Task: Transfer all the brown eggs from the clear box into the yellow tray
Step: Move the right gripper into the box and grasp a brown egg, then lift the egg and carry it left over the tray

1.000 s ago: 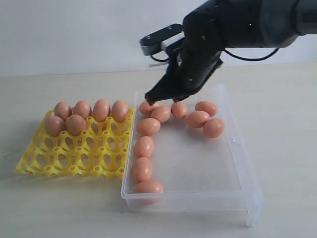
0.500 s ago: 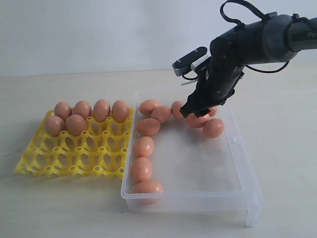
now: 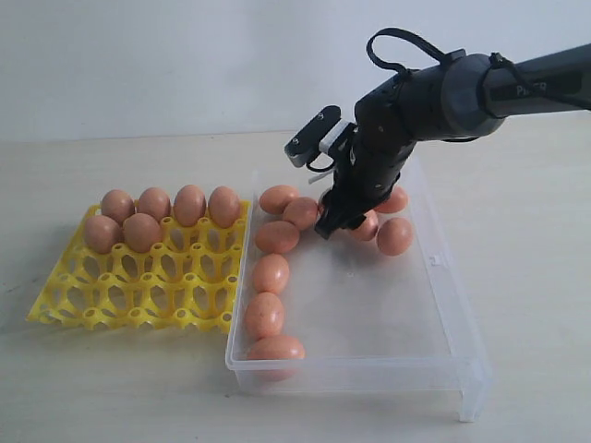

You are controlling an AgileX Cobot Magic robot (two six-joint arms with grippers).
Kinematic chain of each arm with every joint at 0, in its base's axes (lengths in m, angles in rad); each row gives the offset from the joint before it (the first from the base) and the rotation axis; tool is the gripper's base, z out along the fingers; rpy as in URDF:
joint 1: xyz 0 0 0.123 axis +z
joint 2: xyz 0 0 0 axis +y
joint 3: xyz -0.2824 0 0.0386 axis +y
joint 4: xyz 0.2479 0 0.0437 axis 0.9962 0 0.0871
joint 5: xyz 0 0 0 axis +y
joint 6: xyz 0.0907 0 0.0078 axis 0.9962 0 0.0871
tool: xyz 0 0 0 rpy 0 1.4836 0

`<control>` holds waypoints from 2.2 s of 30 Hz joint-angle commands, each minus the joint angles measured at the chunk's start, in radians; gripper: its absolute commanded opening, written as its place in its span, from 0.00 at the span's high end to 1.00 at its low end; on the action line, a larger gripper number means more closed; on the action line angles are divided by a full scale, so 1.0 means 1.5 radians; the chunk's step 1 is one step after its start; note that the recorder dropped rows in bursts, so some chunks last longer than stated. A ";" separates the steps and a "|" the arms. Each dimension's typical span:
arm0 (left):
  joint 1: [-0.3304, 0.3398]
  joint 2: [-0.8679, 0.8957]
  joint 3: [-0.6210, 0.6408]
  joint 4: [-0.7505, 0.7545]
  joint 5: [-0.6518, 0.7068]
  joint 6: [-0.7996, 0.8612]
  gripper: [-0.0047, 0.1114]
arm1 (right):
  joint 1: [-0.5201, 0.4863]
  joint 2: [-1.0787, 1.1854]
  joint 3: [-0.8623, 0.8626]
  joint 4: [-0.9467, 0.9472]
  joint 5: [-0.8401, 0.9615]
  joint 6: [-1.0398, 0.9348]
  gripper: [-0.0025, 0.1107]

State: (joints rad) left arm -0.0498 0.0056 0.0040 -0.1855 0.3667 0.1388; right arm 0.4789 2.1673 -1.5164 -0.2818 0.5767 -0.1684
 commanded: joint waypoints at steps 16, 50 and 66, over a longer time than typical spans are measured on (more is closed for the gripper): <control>0.001 -0.004 -0.003 -0.001 -0.006 0.000 0.96 | 0.006 0.030 -0.004 0.016 -0.034 0.064 0.48; 0.001 -0.004 -0.003 -0.001 -0.006 0.000 0.96 | 0.127 -0.294 0.439 0.034 -0.842 0.433 0.98; 0.001 -0.004 -0.003 -0.001 -0.006 0.000 0.96 | 0.150 0.015 0.067 -0.215 -0.587 0.696 0.98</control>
State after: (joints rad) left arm -0.0498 0.0056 0.0040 -0.1855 0.3667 0.1388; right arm 0.7002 2.1720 -1.3795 -0.5964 -0.3061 0.8635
